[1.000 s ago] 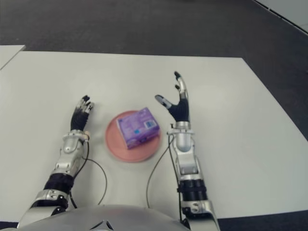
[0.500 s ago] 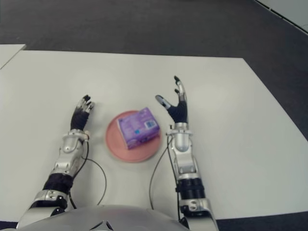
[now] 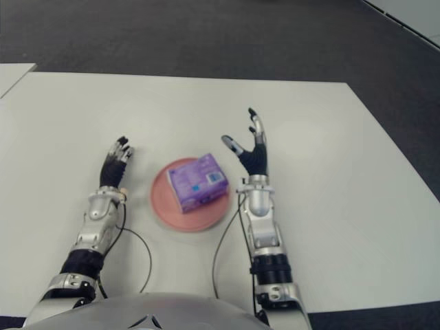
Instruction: Put the tissue paper into the plate.
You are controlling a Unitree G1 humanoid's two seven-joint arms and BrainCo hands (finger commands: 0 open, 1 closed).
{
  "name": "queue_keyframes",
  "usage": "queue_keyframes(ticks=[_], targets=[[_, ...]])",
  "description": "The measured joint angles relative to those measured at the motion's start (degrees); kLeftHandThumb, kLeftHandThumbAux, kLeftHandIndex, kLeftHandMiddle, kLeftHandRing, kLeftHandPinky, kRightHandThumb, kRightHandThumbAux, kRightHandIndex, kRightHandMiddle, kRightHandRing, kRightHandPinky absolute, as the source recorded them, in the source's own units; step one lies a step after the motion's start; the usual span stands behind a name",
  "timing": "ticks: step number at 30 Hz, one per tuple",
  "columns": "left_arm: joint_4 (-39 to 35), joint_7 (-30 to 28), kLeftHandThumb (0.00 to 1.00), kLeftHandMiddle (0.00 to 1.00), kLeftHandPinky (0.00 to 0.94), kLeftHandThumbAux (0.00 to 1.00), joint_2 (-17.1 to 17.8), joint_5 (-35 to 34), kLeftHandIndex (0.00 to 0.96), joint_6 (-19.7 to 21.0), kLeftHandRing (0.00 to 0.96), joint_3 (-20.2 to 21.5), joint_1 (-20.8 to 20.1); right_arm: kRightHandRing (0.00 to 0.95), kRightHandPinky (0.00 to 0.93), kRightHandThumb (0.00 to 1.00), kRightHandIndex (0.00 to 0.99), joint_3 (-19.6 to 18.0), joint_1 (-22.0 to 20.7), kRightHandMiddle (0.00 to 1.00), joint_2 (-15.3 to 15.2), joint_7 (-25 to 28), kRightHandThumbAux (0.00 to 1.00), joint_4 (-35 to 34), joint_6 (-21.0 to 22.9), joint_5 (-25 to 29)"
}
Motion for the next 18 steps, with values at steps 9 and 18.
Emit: queue_keyframes(ticks=[9,18], targets=[[0.0,0.0,0.000,0.000,0.000,0.449,0.1,-0.2,0.000,0.0,0.000,0.0,0.0,0.000,0.000,0.051,0.000,0.2,0.0,0.000,0.2,-0.1,0.421,-0.1,0.0,-0.1],[0.0,0.0,0.000,0.000,0.000,0.441,0.1,-0.3,0.000,-0.2,0.000,0.2,0.0,0.000,0.000,0.051,0.000,0.5,0.0,0.000,0.3,-0.4,0.421,-0.1,0.0,-0.3]])
